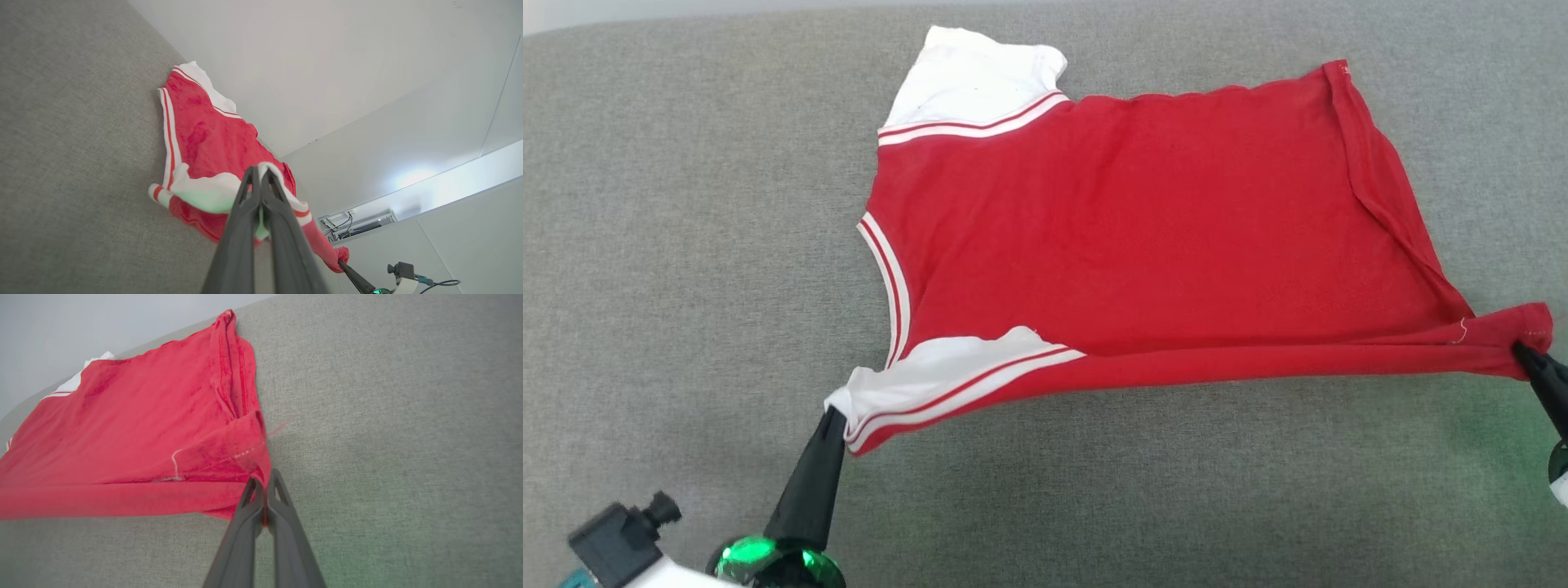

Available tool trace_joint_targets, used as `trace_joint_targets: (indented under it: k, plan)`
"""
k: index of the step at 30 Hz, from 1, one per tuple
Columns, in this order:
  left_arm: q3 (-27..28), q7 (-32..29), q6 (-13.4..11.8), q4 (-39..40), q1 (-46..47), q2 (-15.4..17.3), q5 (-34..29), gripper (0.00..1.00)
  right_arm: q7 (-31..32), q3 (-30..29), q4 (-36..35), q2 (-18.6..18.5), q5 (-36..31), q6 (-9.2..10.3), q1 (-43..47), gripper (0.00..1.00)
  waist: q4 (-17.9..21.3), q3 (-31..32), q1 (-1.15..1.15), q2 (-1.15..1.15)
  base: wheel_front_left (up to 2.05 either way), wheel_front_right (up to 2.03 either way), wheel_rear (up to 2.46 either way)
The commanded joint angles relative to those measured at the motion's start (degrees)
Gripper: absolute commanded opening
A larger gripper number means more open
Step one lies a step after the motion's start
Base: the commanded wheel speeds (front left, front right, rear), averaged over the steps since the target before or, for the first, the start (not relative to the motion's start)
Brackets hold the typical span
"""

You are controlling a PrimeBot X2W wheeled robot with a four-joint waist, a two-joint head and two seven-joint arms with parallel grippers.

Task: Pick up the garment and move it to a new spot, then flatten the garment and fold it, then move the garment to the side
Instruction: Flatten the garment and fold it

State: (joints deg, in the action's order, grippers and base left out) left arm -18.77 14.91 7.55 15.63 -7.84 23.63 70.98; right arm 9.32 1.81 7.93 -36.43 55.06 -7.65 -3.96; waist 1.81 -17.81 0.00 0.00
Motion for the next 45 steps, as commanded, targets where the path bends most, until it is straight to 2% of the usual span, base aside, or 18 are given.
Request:
trace_joint_targets:
  k: [1,5,6,12,17,21,34,35,36,37,38,39,41,44,45]
  plan:
    - [0.2,0.4,-0.2,0.1,1.3,0.5,-0.3,0.0,0.8,-1.4,-0.6,0.7,-0.7,0.3,0.4,0.0,-0.1,0.2,0.0,0.0,0.0,0.0,0.0]
    - [-1.7,0.3,-0.2,-0.9,4.9,2.2,-0.4,0.0,2.5,-3.2,-1.7,2.7,-2.3,0.3,-0.7,0.0,-0.3,0.4,0.0,0.0,0.0,0.0,0.0]
    - [-3.4,0.3,-0.2,-1.8,8.4,3.6,0.1,0.0,3.8,-4.0,-2.1,3.7,-3.1,0.29,-2.5,0.0,-0.4,0.2,0.0,0.0,0.0,0.0,0.0]
    - [-8.1,0.3,-0.2,-5.9,21.7,6.4,2.5,0.0,7.2,-5.1,-0.8,6.0,-5.6,0.19,-9.5,0.0,-0.9,-2.1,0.0,0.0,0.0,0.0,0.0]
    - [-10.5,0.3,-0.2,-11.6,31.0,6.1,4.7,0.0,7.9,-4.4,2.0,7.1,-7.2,0.18,-15.7,0.0,-1.1,-5.3,0.0,0.0,0.0,0.0,0.0]
    - [-12.2,0.3,-0.2,-16.6,35.1,5.3,5.3,0.0,7.8,-3.2,5.5,7.7,-8.0,0.17,-19.3,0.0,-1.2,-7.7,0.0,0.0,0.0,0.0,0.0]
    - [-12.2,0.3,-0.2,-27.8,36.6,3.2,1.7,0.0,3.5,2.0,11.8,6.9,-8.1,0.17,-22.2,0.0,-1.8,-9.4,0.0,0.0,0.0,0.0,0.0]
    - [-12.6,0.3,-0.2,-28.4,36.7,3.5,0.7,0.05,3.2,2.4,12.1,6.8,-7.9,0.17,-22.2,0.0,-1.8,-9.1,0.0,0.0,0.0,0.0,0.0]
    - [-12.7,0.3,-0.2,-29.2,37.0,4.0,-0.1,0.4,2.9,2.7,12.2,6.7,-7.8,0.17,-22.0,0.0,-1.9,-8.7,0.0,0.0,0.0,0.0,0.0]
    - [-12.8,0.3,-0.2,-29.5,37.4,4.1,-1.0,1.0,2.3,3.0,12.2,6.6,-7.6,0.17,-21.8,0.37,-2.0,-8.3,0.0,0.0,0.0,0.0,0.0]
    - [-13.0,0.3,-0.2,-29.5,37.8,4.2,-1.8,1.0,1.7,3.1,12.4,6.5,-7.5,0.17,-21.6,0.82,-2.1,-7.8,0.0,0.0,0.0,0.0,0.0]
    - [-12.9,0.3,-0.2,-29.7,38.3,4.7,-2.8,1.0,1.2,3.2,12.5,6.3,-7.5,0.17,-21.3,1.0,-2.2,-7.2,0.0,0.0,0.0,0.0,0.0]
    - [-13.8,0.3,-0.2,-28.9,39.0,6.3,-4.1,1.0,0.2,3.9,12.2,6.0,-8.1,0.17,-20.8,1.0,-2.3,-6.0,0.0,0.0,0.0,0.0,0.0]
    - [-16.7,-0.5,-0.2,-28.0,40.7,10.7,-7.4,1.0,-0.9,4.4,11.5,5.7,-8.1,0.17,-19.7,1.0,-2.6,-4.2,0.0,0.0,0.0,0.0,0.0]
    - [-16.7,-0.5,-0.2,-28.0,40.7,10.7,-7.4,1.0,-0.9,4.4,11.5,5.7,-8.1,0.17,-19.7,1.0,-2.6,-4.2,0.0,0.0,0.0,0.0,0.0]
